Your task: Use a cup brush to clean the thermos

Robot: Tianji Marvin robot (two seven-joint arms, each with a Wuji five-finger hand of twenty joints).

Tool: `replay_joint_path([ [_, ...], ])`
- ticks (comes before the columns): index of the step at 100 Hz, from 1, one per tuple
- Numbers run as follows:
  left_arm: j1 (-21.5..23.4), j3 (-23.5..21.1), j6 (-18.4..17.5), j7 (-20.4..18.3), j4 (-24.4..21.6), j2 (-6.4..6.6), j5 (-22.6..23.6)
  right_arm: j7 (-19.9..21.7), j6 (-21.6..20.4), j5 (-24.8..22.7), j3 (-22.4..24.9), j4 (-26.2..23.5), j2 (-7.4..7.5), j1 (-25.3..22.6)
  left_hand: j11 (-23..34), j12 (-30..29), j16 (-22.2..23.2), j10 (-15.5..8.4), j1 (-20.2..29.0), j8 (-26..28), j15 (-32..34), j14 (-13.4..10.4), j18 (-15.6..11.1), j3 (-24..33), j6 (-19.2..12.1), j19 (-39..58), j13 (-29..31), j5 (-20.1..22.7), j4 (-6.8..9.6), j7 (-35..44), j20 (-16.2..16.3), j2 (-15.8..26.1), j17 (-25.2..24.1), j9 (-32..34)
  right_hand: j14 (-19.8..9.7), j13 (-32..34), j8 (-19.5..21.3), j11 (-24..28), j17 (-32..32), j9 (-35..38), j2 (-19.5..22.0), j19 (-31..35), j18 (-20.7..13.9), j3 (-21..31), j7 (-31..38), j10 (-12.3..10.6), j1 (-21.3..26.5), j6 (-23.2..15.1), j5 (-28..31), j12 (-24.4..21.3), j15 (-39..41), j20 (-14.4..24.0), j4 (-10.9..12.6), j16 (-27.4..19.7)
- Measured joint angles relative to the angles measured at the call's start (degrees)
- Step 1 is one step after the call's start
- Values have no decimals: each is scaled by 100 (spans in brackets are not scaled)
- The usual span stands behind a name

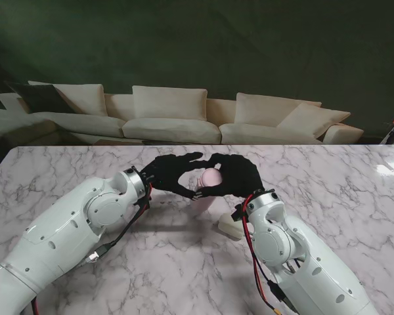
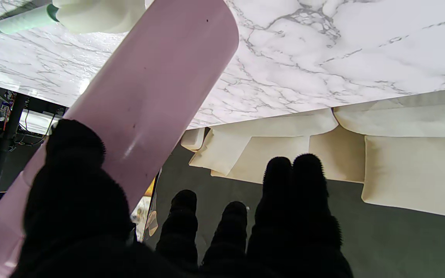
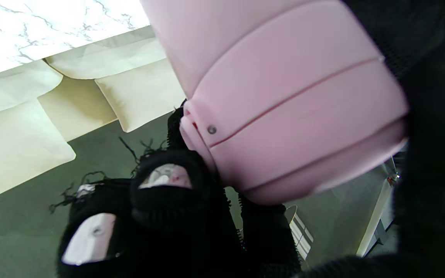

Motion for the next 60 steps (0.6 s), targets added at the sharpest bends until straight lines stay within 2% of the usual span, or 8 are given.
replay_joint_path([
  [13,-3,-44,-17,-132,-46,15,-12,-14,2,-65,75,-1,-11,-23,-49,-6,-2,19,-45,-91,-5,8,2,0,0,-64,-57,0,0,-46,0,2,-18,-48,-4,2,0,0,3,6,0,0,-1,0,0,-9,0,0,15,4,0,0,0,0],
  [24,65,-226,-44,-72,-74,13,196,-8,18,-158,211,-36,-13,-57,-43,-6,-3,19,-35,-91,-5,8,2,0,0,-64,-57,40,1,8,0,10,-18,-1,-9,48,0,0,23,48,0,0,-2,0,0,-20,0,2,42,6,0,1,4,0],
  [29,132,-364,-59,38,-94,8,371,31,40,-226,298,-80,-9,-75,109,88,-3,14,8,36,-5,10,14,-18,13,-64,-56,301,1,269,0,153,-18,337,-11,49,0,0,24,51,0,0,-2,0,0,-25,0,2,44,6,0,2,4,0],
  [38,293,-635,-55,199,-170,9,621,228,114,-389,480,-186,18,-93,256,344,-3,11,364,215,-5,26,93,-48,128,-64,-55,599,3,447,-1,466,-100,765,-14,49,0,0,25,54,0,0,-3,0,0,-35,0,2,47,6,5,3,5,0],
  [43,386,-759,-23,339,-211,12,728,406,156,-473,587,-249,43,-93,321,473,-3,0,560,411,-6,28,256,-17,154,-64,-54,966,3,682,13,694,-267,1118,-15,49,0,0,24,56,0,0,-5,0,0,-38,0,2,49,8,7,3,5,0],
  [47,473,-867,43,413,-258,13,775,549,185,-519,673,-288,67,-89,388,564,-3,-3,700,509,-6,28,334,-70,162,-67,-49,1197,3,826,24,861,-384,1311,-16,49,0,0,25,58,0,0,-7,0,0,-40,0,2,50,9,8,4,5,0],
  [60,727,-1181,300,595,-383,13,795,946,265,-614,922,-331,152,-20,533,841,51,-3,845,701,-6,36,544,2,271,-89,91,1547,3,1029,85,1250,-599,1771,-17,49,0,0,25,61,0,1,-10,0,0,-45,0,2,52,10,14,5,5,0],
])
